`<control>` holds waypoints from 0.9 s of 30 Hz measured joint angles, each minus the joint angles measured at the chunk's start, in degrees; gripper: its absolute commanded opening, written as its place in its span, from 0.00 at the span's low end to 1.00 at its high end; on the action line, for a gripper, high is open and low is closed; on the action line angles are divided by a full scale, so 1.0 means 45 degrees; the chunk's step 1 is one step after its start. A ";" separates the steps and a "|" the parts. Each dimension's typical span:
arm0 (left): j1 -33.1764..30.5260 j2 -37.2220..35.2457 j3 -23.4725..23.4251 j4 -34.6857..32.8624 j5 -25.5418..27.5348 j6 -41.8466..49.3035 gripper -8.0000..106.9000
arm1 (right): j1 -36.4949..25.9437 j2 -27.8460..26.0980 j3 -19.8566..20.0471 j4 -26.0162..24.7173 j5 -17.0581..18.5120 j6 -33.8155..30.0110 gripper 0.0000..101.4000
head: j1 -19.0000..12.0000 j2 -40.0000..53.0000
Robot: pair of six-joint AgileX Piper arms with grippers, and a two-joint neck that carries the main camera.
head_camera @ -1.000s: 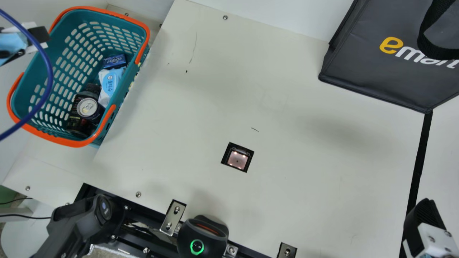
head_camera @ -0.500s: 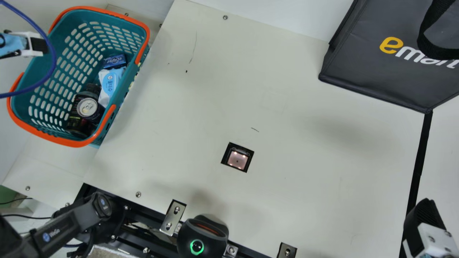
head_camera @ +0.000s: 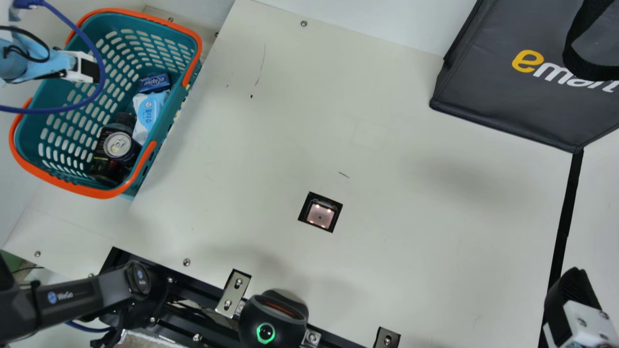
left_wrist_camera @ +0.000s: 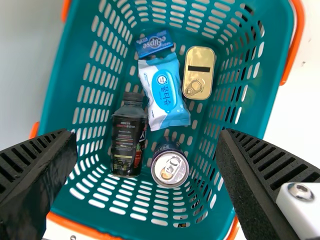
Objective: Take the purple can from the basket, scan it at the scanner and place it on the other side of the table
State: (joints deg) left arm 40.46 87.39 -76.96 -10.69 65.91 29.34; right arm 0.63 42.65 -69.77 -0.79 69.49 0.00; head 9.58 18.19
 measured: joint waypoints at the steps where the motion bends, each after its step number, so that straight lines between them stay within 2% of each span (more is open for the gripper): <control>1: 0.0000 0.0087 0.0046 -0.0051 -0.0062 0.0001 0.85 | 0.0000 0.0000 0.0000 0.0000 0.0000 0.0000 0.94 | 0.0000 0.0000; 18: -0.0556 0.1493 0.2167 -0.0114 -0.2933 -0.0068 0.85 | 0.0000 0.0000 0.0000 0.0000 0.0011 0.0000 0.94 | 0.0000 0.0000; 27: -0.0592 0.2096 0.2924 0.0183 -0.3632 -0.1341 0.85 | 0.0000 0.0000 0.0000 0.0000 0.0002 0.0000 0.94 | 0.0020 0.0020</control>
State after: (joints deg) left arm 37.79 96.82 -63.80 -9.87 49.57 23.31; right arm 0.63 42.65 -69.77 -0.79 69.50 0.00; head 9.67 18.28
